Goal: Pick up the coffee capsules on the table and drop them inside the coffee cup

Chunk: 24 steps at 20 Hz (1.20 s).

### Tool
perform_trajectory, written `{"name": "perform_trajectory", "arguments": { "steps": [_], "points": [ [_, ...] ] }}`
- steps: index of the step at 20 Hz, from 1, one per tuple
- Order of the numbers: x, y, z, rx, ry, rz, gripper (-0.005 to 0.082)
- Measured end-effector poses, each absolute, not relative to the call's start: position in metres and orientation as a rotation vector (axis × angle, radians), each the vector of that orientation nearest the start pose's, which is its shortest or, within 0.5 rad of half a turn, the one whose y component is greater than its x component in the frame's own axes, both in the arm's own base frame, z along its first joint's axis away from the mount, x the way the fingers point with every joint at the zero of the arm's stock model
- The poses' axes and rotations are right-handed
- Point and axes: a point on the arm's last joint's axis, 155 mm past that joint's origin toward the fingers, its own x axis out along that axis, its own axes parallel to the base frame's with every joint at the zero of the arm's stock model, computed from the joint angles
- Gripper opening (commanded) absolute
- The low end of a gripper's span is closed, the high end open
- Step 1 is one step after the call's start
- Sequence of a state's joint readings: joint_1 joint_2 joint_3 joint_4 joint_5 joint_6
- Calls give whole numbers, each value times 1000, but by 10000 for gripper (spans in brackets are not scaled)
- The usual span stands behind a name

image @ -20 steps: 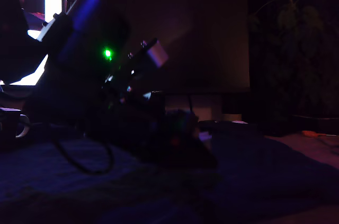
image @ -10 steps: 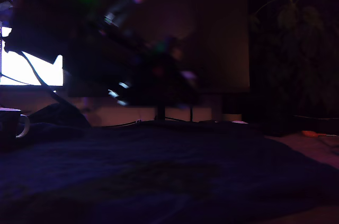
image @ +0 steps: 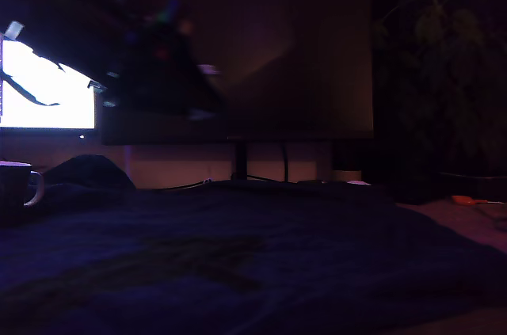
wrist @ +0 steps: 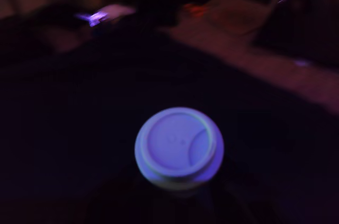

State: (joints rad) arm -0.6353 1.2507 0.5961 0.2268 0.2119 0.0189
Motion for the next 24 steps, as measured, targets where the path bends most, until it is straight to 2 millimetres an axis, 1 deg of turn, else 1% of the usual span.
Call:
{"name": "perform_trajectory", "arguments": {
  "steps": [2, 7, 10, 12, 16, 20, 24],
  "points": [
    [296, -253, 151, 113, 434, -809, 213],
    [308, -221, 169, 93, 404, -725, 213],
    [319, -198, 181, 76, 376, -659, 213],
    [324, -178, 186, 65, 366, -607, 213],
    [329, -138, 186, 56, 375, -501, 213],
    [333, -101, 192, 37, 350, -403, 213],
    [331, -65, 187, 17, 344, -302, 213]
  ]
}}
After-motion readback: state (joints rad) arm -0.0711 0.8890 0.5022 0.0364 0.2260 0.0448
